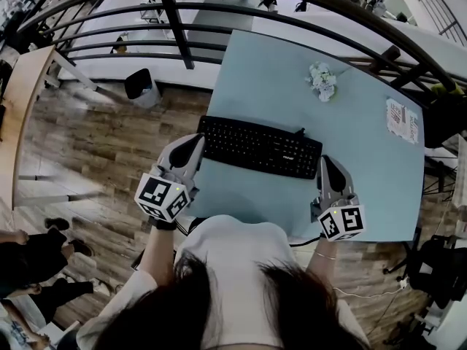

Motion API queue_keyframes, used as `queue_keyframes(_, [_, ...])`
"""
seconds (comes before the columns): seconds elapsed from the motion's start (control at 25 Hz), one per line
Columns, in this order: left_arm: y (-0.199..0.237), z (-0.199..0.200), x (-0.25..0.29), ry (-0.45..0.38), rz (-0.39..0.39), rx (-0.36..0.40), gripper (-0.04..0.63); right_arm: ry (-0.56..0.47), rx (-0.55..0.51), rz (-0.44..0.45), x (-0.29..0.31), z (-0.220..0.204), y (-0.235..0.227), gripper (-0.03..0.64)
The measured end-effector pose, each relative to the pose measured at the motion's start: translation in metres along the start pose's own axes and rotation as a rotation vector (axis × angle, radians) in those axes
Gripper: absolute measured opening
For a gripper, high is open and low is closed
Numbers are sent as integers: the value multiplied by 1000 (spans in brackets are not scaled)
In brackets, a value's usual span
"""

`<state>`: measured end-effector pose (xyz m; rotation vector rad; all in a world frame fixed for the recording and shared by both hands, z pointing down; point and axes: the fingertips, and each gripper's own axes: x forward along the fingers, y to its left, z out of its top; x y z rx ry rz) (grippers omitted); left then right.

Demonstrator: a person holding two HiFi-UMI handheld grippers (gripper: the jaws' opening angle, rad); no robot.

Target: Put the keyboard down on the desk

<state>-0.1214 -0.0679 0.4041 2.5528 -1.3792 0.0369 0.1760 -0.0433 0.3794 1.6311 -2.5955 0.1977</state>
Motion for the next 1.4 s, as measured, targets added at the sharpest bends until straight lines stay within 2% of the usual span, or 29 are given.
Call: queue_keyframes(1.4, [17, -8, -2, 8, 27, -13, 57, 4, 38, -25, 5, -14, -8, 0])
